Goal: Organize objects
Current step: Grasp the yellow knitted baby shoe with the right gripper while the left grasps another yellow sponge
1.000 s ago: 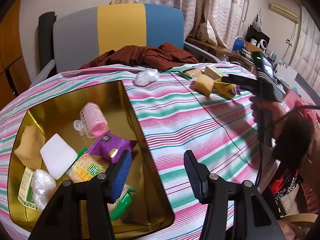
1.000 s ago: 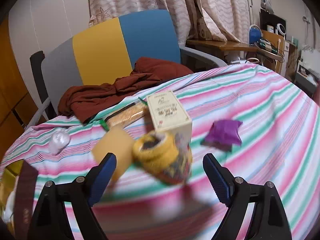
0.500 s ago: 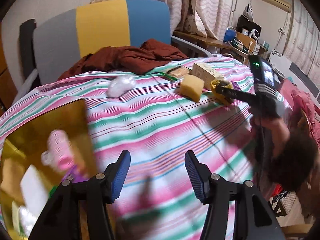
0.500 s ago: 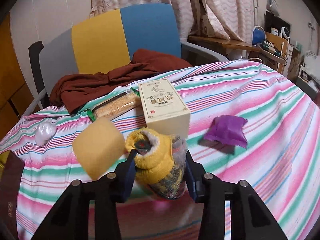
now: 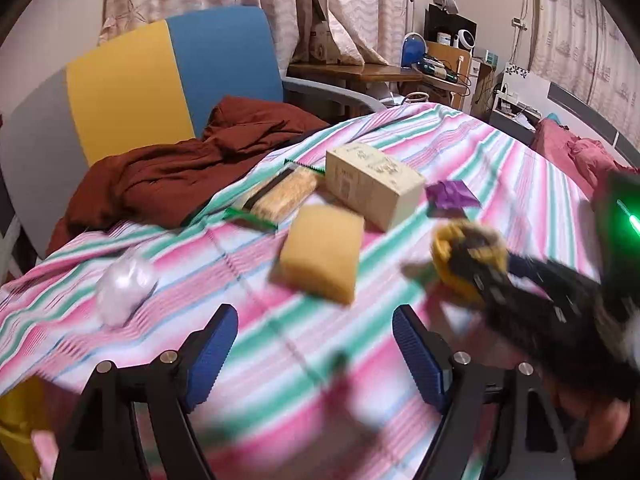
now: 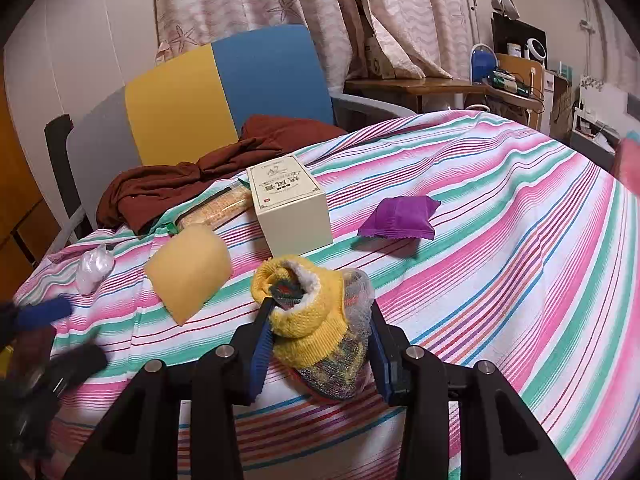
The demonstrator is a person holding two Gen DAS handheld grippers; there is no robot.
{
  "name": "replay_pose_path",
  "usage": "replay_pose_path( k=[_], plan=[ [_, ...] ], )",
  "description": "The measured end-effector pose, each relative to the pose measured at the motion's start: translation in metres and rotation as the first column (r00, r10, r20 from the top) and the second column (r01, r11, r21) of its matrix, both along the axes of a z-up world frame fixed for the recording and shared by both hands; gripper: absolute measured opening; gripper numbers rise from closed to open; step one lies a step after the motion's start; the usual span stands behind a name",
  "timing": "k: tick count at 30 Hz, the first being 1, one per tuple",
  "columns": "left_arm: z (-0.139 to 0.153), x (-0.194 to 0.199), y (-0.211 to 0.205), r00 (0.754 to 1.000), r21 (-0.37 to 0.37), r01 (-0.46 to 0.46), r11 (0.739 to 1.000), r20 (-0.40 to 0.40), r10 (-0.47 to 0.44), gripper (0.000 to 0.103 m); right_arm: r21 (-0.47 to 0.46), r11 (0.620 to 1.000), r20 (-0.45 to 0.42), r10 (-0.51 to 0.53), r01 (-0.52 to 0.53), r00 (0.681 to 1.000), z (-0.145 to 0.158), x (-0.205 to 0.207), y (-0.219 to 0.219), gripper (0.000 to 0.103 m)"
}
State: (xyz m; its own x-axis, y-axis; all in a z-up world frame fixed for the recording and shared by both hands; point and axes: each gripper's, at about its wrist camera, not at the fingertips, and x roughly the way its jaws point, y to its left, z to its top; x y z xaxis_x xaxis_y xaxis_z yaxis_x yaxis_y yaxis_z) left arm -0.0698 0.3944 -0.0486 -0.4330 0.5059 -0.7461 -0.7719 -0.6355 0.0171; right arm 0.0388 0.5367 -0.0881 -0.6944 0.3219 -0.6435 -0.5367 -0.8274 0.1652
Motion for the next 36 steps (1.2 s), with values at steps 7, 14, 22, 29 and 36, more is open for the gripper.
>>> replay_pose_path(
  k=[7, 14, 22, 29, 36],
  plan=[
    [-0.025, -0.032, 0.045, 1.0, -0.059, 0.029, 0.998, 0.007, -0.028, 0.081, 0.019, 1.0, -0.001, -0.011, 0.011, 1.0, -0.002, 0.0, -0.002, 0.043],
    [-0.041, -0.044, 0.049, 0.998, -0.025, 0.023, 0.999, 0.061, -0.021, 0.054, 0.007, 1.0, -0.008, -0.018, 0.018, 1.0, -0.005, 0.002, 0.001, 0.044],
    [-0.041, -0.03, 0.045, 1.0, -0.035, 0.006, 0.999, -0.016, -0.007, 0.053, 0.019, 1.0, -0.004, -0.02, 0.02, 1.0, -0.005, 0.002, 0.0, 0.044],
    [-0.03, -0.017, 0.007, 0.993, 0.05, -0.09, 0.995, -0.072, 0.094, 0.053, 0.057, 0.998, 0.006, -0.027, 0.026, 1.0, -0.003, 0.001, -0.005, 0.043],
    [-0.036, -0.004, -0.022, 0.986, 0.029, -0.15, 0.988, -0.063, 0.152, 0.053, 0.098, 0.995, 0.023, -0.031, 0.029, 0.999, 0.0, -0.001, -0.01, 0.043]
  ],
)
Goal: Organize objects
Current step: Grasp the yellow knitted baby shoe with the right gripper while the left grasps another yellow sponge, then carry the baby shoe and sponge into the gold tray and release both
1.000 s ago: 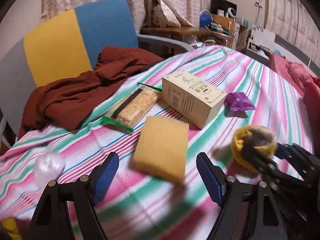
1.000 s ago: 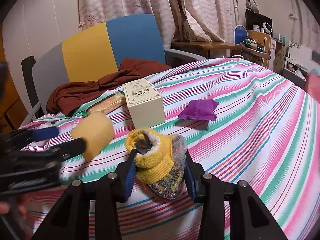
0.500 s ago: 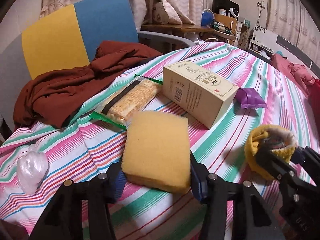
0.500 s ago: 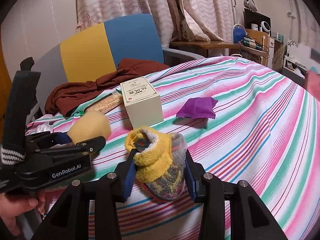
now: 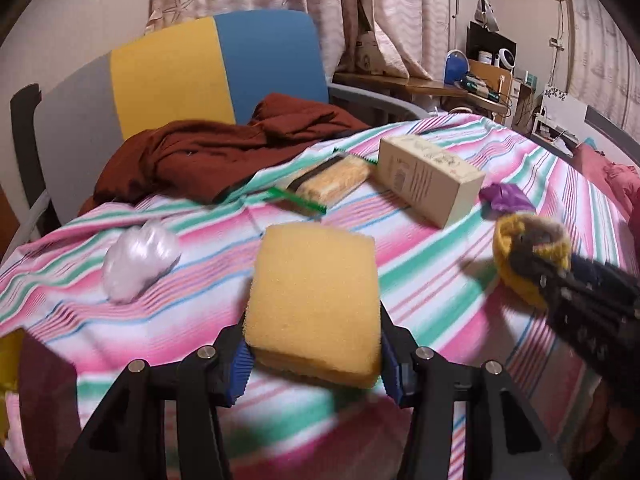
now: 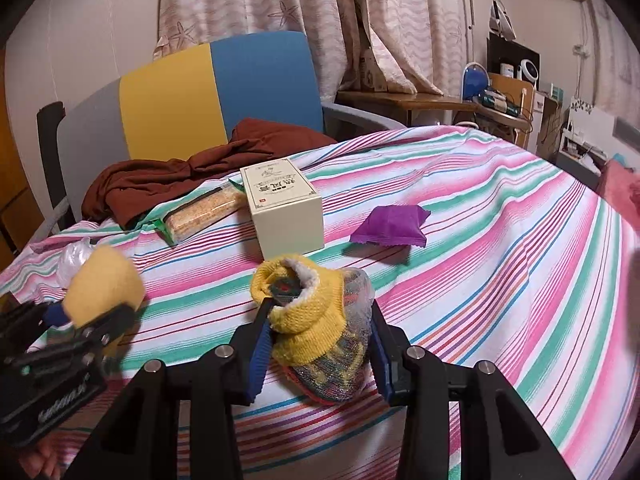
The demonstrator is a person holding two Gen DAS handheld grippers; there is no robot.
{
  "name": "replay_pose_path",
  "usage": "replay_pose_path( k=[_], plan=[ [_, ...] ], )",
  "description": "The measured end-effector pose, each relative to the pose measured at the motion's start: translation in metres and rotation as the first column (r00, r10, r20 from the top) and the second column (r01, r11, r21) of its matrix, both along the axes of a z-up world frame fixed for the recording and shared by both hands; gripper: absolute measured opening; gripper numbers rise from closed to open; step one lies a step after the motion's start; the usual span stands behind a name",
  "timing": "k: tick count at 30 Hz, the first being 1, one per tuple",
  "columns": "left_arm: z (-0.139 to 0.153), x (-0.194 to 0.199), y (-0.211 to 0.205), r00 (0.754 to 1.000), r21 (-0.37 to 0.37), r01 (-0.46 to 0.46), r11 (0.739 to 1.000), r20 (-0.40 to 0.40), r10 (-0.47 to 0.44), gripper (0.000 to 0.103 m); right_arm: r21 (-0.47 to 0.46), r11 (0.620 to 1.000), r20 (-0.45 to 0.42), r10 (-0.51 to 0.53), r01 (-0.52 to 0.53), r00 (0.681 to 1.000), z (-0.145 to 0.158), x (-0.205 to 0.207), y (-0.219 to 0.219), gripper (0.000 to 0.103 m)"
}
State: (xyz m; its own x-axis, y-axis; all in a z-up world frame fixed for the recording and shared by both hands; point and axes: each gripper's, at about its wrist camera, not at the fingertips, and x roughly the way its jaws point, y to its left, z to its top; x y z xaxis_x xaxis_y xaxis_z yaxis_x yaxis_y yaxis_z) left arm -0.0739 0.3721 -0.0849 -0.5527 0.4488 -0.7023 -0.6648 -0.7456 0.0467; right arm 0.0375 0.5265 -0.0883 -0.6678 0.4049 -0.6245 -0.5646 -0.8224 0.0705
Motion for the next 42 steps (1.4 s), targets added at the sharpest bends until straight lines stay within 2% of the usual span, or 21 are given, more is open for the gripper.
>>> replay_pose_path(
  k=[6, 9, 13, 16, 31, 35, 39, 42],
  plan=[
    [0.002, 0.018, -0.014, 1.0, -0.01, -0.007, 1.0, -0.03, 0.007, 0.053, 0.056, 0.998, -0.009, 0.002, -0.002, 1.0, 0.006, 0.003, -0.009, 0.043],
    [0.005, 0.037, -0.014, 0.996, -0.026, 0.039, 0.999, -0.085, -0.041, 0.053, 0.075, 0.997, -0.009, 0.01, -0.01, 1.0, 0.008, 0.007, -0.016, 0.043],
    [0.01, 0.068, -0.013, 0.975, -0.051, 0.11, 0.993, -0.187, -0.118, 0.053, 0.093, 0.995, -0.013, 0.024, -0.022, 1.0, 0.011, 0.014, -0.026, 0.043],
    [0.014, 0.085, -0.016, 0.964, -0.053, 0.139, 0.989, -0.222, -0.147, 0.053, 0.098, 0.995, -0.016, 0.025, -0.023, 1.0, 0.011, 0.021, -0.032, 0.043],
    [0.023, 0.108, -0.061, 0.978, 0.066, 0.15, 0.986, -0.156, -0.139, 0.053, 0.072, 0.997, -0.008, 0.04, -0.039, 0.999, 0.004, 0.046, -0.062, 0.043],
    [0.031, 0.112, -0.077, 0.977, 0.088, 0.186, 0.979, -0.12, -0.175, 0.053, 0.012, 0.999, -0.014, 0.036, -0.036, 0.999, 0.002, 0.055, -0.068, 0.043],
    [0.047, 0.128, -0.103, 0.963, 0.092, 0.223, 0.97, -0.175, -0.205, 0.053, -0.004, 0.996, -0.03, 0.085, -0.085, 0.996, 0.013, 0.056, -0.085, 0.043],
    [0.06, 0.127, -0.13, 0.972, 0.142, 0.186, 0.972, -0.169, -0.161, 0.053, -0.006, 0.986, -0.047, 0.164, -0.164, 0.985, 0.027, 0.047, -0.107, 0.043]
  ],
)
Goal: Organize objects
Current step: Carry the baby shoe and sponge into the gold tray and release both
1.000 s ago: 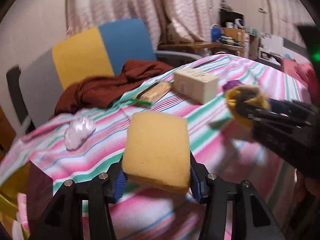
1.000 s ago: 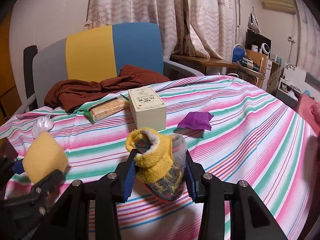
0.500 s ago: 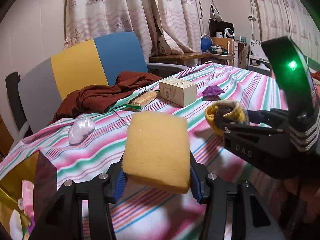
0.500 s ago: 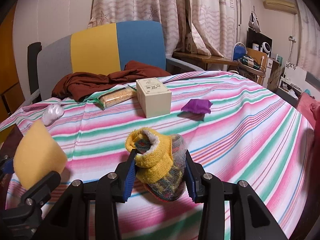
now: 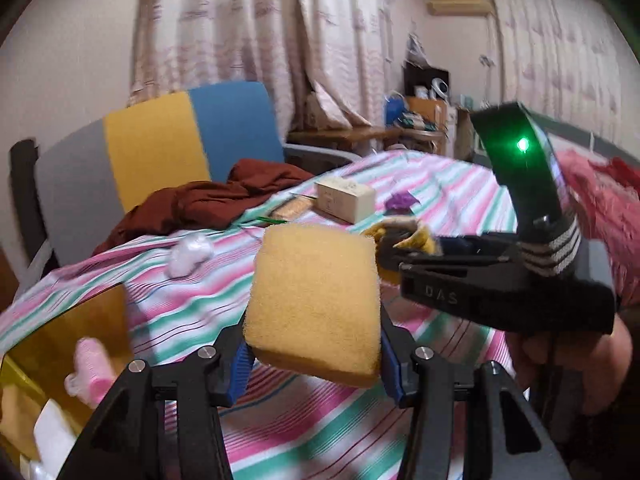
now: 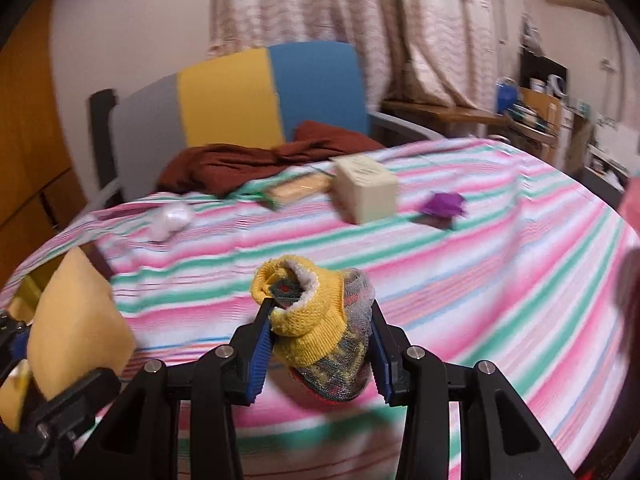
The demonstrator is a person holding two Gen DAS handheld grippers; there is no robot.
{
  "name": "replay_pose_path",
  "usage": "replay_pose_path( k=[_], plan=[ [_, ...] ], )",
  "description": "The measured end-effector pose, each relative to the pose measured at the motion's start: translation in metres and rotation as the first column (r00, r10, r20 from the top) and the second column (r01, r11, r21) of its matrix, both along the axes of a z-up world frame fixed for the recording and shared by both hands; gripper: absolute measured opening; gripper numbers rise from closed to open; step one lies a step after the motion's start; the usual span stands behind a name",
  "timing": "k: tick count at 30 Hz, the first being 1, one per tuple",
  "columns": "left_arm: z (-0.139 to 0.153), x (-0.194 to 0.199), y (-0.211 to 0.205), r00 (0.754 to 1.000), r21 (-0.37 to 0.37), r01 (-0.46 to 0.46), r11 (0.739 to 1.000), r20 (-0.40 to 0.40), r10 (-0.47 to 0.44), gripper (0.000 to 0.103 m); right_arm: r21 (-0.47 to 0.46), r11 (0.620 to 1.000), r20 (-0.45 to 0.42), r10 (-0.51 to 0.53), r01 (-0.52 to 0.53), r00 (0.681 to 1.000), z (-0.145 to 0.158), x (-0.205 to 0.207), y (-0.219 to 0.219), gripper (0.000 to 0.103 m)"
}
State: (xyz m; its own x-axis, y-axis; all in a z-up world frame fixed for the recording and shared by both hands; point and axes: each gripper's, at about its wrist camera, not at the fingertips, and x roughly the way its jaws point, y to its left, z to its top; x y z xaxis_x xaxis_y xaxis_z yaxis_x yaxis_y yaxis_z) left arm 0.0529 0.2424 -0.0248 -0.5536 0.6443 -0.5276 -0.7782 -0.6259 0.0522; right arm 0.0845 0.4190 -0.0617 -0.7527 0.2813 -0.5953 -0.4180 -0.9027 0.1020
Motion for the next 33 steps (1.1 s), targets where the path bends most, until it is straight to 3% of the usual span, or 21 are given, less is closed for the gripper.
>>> replay_pose_path(
  k=[6, 15, 21, 25, 28, 30, 33],
  plan=[
    [0.019, -0.028, -0.06, 0.986, 0.069, -0.157, 0.985, 0.07, 0.153, 0.053, -0.007, 0.986, -0.02, 0.166, -0.166, 0.986, 0.02, -0.028, -0.056, 0.043],
    [0.022, -0.09, -0.135, 0.928, 0.043, -0.349, 0.936, 0.154, 0.339, 0.053, -0.011, 0.915, -0.032, 0.404, -0.404, 0.914, 0.048, -0.073, -0.142, 0.043],
    [0.009, -0.146, -0.18, 0.854, 0.045, -0.449, 0.892, 0.315, 0.414, 0.053, -0.025, 0.876, 0.002, 0.482, -0.482, 0.876, 0.055, -0.109, -0.18, 0.044],
    [-0.002, -0.175, -0.2, 0.8, 0.012, -0.504, 0.864, 0.384, 0.461, 0.053, -0.085, 0.854, 0.026, 0.516, -0.513, 0.856, 0.052, -0.134, -0.199, 0.044],
    [-0.006, -0.188, -0.211, 0.776, 0.002, -0.534, 0.846, 0.399, 0.489, 0.053, -0.117, 0.848, 0.035, 0.523, -0.517, 0.851, 0.047, -0.151, -0.211, 0.045],
    [-0.01, -0.197, -0.217, 0.755, -0.01, -0.548, 0.836, 0.424, 0.5, 0.054, -0.147, 0.843, 0.038, 0.528, -0.517, 0.849, 0.044, -0.161, -0.219, 0.049],
    [-0.016, -0.208, -0.228, 0.696, -0.039, -0.596, 0.802, 0.471, 0.541, 0.057, -0.214, 0.83, 0.044, 0.535, -0.515, 0.844, 0.034, -0.18, -0.226, 0.059]
  ],
)
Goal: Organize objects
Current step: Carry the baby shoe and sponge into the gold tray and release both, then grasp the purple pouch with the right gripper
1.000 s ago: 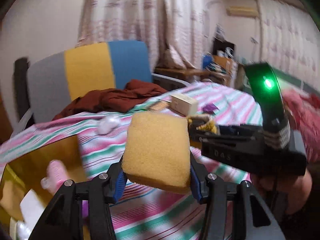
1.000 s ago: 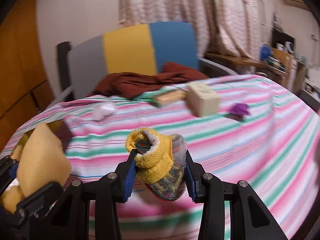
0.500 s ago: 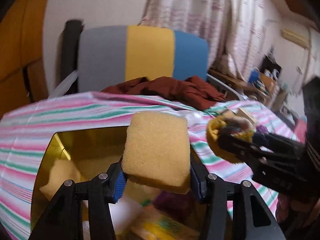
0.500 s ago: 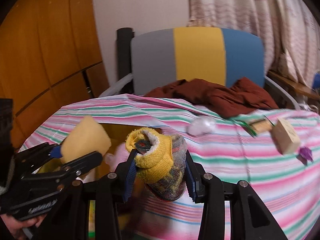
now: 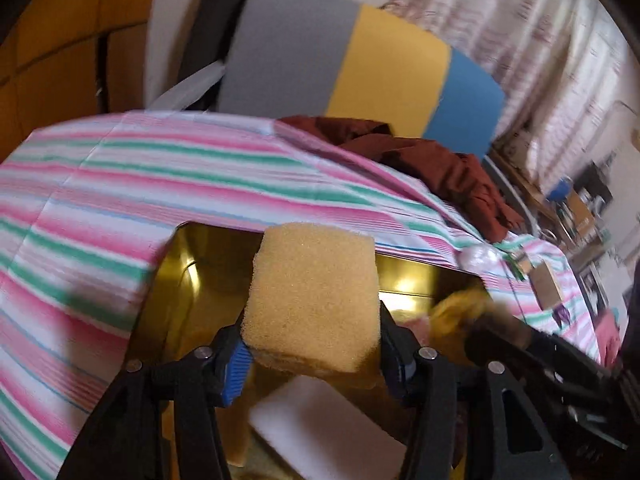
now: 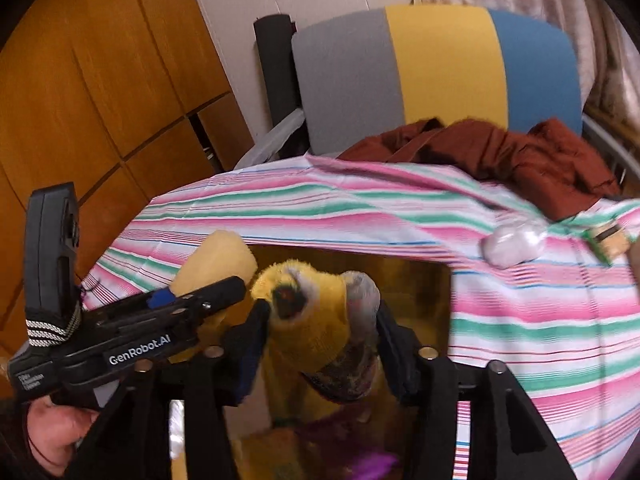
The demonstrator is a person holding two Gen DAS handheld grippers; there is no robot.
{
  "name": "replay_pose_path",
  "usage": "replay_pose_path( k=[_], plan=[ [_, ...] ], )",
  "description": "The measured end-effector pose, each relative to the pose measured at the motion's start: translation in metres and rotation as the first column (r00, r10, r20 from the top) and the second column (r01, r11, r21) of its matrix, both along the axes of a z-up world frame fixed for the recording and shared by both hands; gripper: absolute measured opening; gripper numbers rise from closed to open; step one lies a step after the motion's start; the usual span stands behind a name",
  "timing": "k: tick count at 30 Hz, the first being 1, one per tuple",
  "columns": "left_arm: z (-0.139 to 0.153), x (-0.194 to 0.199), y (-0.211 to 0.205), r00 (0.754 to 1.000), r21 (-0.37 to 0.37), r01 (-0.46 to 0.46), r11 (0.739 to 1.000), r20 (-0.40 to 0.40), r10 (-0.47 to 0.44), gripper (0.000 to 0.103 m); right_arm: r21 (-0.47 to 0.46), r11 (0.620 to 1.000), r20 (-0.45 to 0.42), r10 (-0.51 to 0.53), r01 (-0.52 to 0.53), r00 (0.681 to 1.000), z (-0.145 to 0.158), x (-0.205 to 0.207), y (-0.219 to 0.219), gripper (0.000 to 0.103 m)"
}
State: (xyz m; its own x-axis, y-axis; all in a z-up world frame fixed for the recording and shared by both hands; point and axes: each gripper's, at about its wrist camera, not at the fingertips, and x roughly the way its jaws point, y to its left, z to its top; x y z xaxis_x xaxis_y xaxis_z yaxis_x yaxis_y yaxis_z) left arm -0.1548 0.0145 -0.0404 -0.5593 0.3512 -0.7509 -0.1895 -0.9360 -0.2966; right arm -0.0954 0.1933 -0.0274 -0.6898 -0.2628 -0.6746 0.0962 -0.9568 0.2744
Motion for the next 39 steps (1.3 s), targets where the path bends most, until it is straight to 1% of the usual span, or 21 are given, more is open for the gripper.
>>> replay_pose_path(
  k=[2, 4, 6, 8, 9, 11, 13, 15, 17, 20, 22, 25, 28, 31, 35, 39],
  plan=[
    [-0.001, -0.003, -0.01, 0.998, 0.002, -0.06, 0.998, 0.018, 0.06, 0.062, -0.029, 1.0, 0.012, -0.003, 0.004, 1.0, -0.003, -0.005, -0.002, 0.066],
    [0.001, 0.002, -0.023, 0.995, 0.057, -0.1, 0.993, 0.009, 0.1, 0.068, -0.04, 0.999, 0.003, -0.012, 0.012, 1.0, -0.003, -0.001, -0.001, 0.072],
    [0.005, 0.006, -0.032, 0.99, 0.11, -0.142, 0.984, 0.007, 0.142, 0.073, -0.038, 0.999, -0.012, -0.013, 0.013, 1.0, 0.0, 0.005, 0.0, 0.074],
    [0.009, 0.012, -0.041, 0.984, 0.167, -0.175, 0.97, 0.003, 0.178, 0.074, -0.033, 0.999, -0.025, -0.013, 0.012, 1.0, 0.003, 0.013, 0.001, 0.074],
    [0.012, 0.016, -0.043, 0.98, 0.181, -0.195, 0.964, -0.007, 0.2, 0.074, -0.035, 0.999, -0.03, -0.011, 0.01, 0.999, 0.005, 0.016, 0.002, 0.074],
    [0.018, 0.023, -0.045, 0.969, 0.193, -0.236, 0.952, -0.029, 0.246, 0.074, -0.031, 0.999, -0.036, -0.01, 0.009, 0.999, 0.007, 0.024, 0.003, 0.074],
    [0.023, 0.034, -0.05, 0.951, 0.199, -0.288, 0.937, -0.055, 0.304, 0.074, -0.029, 1.0, -0.041, -0.01, 0.008, 0.999, 0.008, 0.032, 0.006, 0.075],
    [0.026, 0.042, -0.052, 0.942, 0.209, -0.31, 0.927, -0.069, 0.33, 0.074, -0.023, 1.0, -0.046, -0.013, 0.012, 0.999, 0.009, 0.04, 0.008, 0.076],
    [0.027, 0.048, -0.05, 0.938, 0.208, -0.314, 0.926, -0.083, 0.337, 0.074, -0.017, 1.0, -0.054, -0.017, 0.016, 0.998, 0.009, 0.048, 0.01, 0.077],
    [0.027, 0.058, -0.042, 0.94, 0.186, -0.305, 0.934, -0.099, 0.327, 0.074, -0.017, 1.0, -0.059, -0.022, 0.021, 0.998, 0.009, 0.056, 0.015, 0.077],
    [0.028, 0.064, -0.034, 0.948, 0.169, -0.282, 0.944, -0.105, 0.302, 0.074, -0.016, 1.0, -0.061, -0.028, 0.027, 0.998, 0.009, 0.061, 0.018, 0.077],
    [0.028, 0.074, -0.021, 0.962, 0.152, -0.231, 0.961, -0.11, 0.249, 0.074, -0.017, 0.999, -0.069, -0.041, 0.04, 0.997, 0.011, 0.068, 0.025, 0.077],
    [0.027, 0.083, 0.0, 0.98, 0.134, -0.162, 0.978, -0.098, 0.176, 0.074, -0.011, 0.998, -0.075, -0.06, 0.059, 0.995, 0.011, 0.076, 0.031, 0.077],
    [0.026, 0.09, 0.019, 0.989, 0.114, -0.104, 0.988, -0.094, 0.115, 0.074, -0.006, 0.997, -0.079, -0.079, 0.078, 0.994, 0.011, 0.083, 0.041, 0.078],
    [0.026, 0.101, 0.043, 0.994, 0.089, -0.022, 0.996, -0.1, 0.031, 0.074, 0.003, 0.993, -0.093, -0.118, 0.119, 0.989, 0.012, 0.093, 0.058, 0.078],
    [0.029, 0.114, 0.073, 0.99, 0.051, 0.083, 0.995, -0.119, -0.077, 0.074, 0.003, 0.984, -0.103, -0.175, 0.176, 0.979, 0.013, 0.103, 0.083, 0.078]
  ],
)
